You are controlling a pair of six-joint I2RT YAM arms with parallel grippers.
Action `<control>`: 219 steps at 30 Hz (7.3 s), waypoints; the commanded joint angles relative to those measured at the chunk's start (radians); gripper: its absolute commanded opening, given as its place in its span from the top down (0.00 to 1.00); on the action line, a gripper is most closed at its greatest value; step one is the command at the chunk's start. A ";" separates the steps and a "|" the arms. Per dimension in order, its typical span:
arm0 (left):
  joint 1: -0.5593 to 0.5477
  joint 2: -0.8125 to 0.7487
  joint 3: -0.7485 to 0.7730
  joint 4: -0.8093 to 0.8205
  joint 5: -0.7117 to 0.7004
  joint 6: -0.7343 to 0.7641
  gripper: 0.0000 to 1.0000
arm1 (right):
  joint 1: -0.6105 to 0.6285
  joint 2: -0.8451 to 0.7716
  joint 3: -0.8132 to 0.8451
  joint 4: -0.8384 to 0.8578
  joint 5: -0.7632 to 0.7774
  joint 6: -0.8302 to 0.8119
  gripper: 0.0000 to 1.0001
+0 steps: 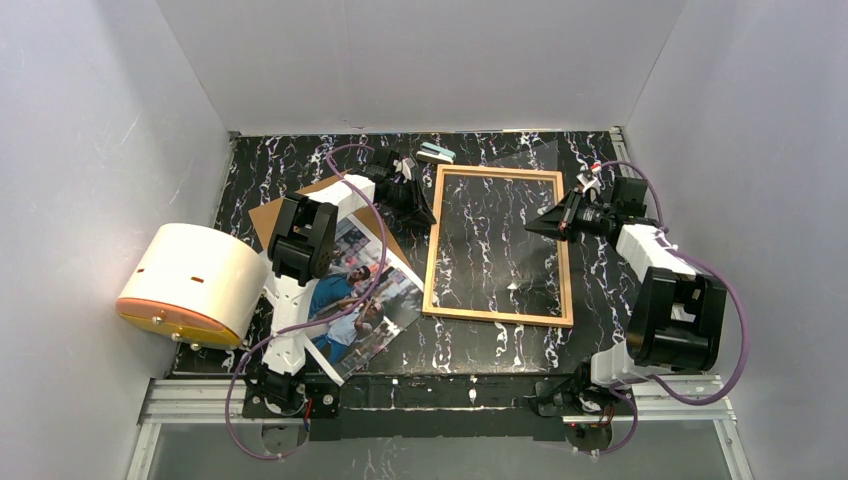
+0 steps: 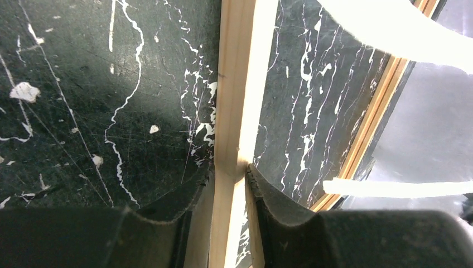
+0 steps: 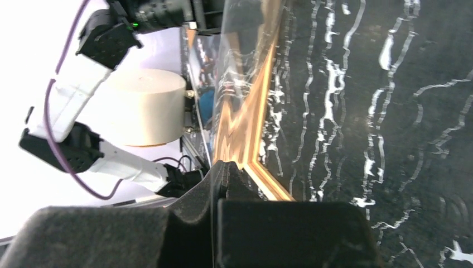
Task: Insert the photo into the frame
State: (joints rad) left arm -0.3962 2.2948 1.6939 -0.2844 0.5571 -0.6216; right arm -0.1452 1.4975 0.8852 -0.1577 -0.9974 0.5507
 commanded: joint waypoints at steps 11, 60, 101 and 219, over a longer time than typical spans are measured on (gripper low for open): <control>-0.014 0.058 -0.004 -0.071 -0.091 0.038 0.77 | 0.023 -0.075 0.029 0.032 -0.092 -0.088 0.99; 0.048 -0.066 -0.004 -0.117 -0.204 0.033 0.75 | 0.260 -0.009 0.395 -0.194 0.028 -0.357 0.99; 0.071 -0.065 -0.135 0.123 0.050 -0.070 0.43 | 0.032 0.055 0.028 -0.052 0.141 -0.220 0.99; 0.020 -0.125 0.292 -0.486 -0.121 0.053 1.00 | 0.081 0.083 -0.164 0.391 0.007 0.216 0.75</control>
State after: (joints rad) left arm -0.3782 2.2944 1.9125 -0.7269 0.3897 -0.5491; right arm -0.0696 1.6112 0.6647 0.2195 -0.9535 0.7517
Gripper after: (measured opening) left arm 0.201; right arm 0.250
